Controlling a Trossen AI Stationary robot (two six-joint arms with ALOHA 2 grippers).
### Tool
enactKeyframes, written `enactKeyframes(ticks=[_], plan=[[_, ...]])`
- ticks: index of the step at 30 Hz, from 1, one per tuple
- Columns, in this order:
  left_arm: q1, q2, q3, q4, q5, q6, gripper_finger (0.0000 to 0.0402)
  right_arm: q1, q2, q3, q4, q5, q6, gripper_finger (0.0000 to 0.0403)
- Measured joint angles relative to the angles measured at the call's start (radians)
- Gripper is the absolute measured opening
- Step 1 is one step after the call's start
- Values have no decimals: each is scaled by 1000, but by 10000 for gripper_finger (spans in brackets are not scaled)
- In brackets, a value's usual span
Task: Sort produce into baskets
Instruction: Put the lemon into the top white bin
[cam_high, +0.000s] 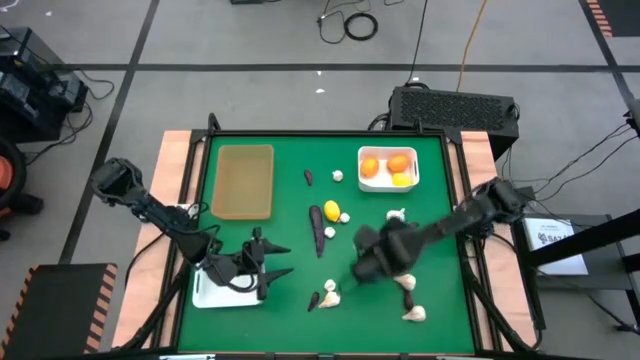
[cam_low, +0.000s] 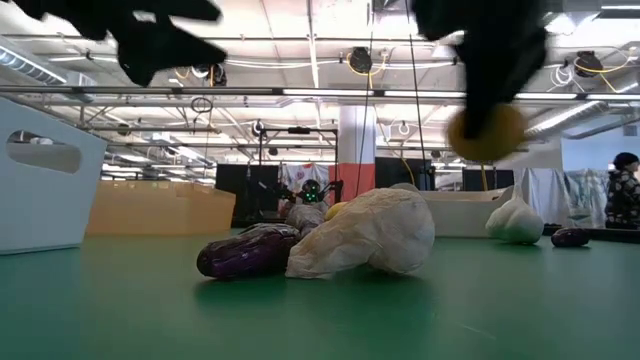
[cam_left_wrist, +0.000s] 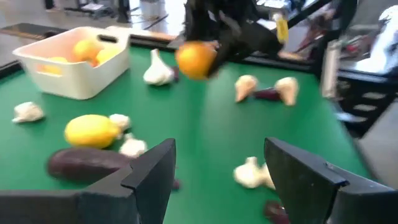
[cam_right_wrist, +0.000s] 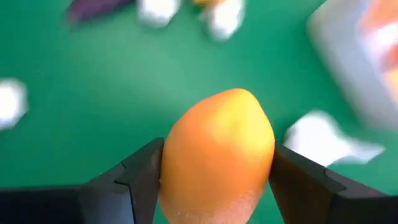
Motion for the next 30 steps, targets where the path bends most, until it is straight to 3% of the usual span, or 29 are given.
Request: enactKeyframes(ticks=[10,15,20,25,30], plan=[[44,0,-6,-178,29,-79,251,-407,-83,0,-40,121,-320,242],[47,0,-6,-183,29,-43,251,-558,-88,-48,-5,116,-415,242],[79,-9,-6,-182,37,51,251,-651,-87,-132,39,110,-455,243],[141,-32,-6,-183,118,87,251,-711,-87,-179,118,90,-485,244],[185,-32,-6,-227,158,88,251,-747,-87,-187,178,53,-543,274]])
